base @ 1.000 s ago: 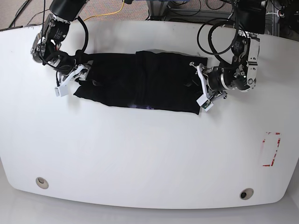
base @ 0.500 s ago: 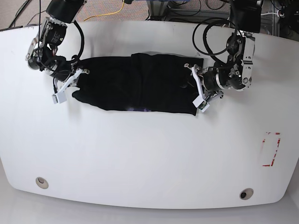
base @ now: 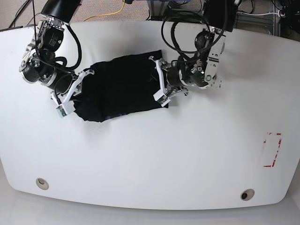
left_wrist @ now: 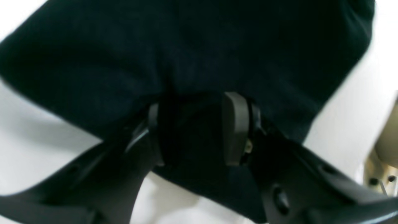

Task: Layout the t-shirt on the table in an organized manner, then fold the t-shirt properly
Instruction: 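Grasp both strip ends and fold them toward the middle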

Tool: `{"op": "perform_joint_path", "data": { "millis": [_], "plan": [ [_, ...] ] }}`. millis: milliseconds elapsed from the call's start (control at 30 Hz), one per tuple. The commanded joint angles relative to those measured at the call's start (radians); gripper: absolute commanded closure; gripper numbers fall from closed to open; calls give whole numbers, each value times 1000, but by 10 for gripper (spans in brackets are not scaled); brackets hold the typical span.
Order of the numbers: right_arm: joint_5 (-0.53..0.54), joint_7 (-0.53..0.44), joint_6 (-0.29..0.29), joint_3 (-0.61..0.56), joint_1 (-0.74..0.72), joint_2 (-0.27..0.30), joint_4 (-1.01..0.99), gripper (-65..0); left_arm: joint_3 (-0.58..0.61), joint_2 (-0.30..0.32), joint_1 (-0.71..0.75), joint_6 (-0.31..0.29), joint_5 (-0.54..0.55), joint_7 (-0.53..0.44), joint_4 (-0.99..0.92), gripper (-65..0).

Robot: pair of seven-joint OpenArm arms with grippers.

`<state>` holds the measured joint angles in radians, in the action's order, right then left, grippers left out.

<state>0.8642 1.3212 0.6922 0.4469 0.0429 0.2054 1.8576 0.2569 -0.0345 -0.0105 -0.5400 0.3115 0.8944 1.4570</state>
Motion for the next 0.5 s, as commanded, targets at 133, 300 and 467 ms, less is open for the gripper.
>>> {"op": "perform_joint_path", "data": {
  "millis": [133, 300, 467],
  "plan": [
    [26, -19, 6, -118, -13, -8, 66, -43, -6, -61, -6, 7, -110, 42, 1, -239],
    [25, -16, 6, -159, 2, -34, 75, -43, -8, -69, -6, 7, -124, 41, 1, -239],
    [25, -19, 6, -228, 13, -36, 75, -46, -8, -69, -7, 7, -124, 41, 1, -239]
  ]
}}
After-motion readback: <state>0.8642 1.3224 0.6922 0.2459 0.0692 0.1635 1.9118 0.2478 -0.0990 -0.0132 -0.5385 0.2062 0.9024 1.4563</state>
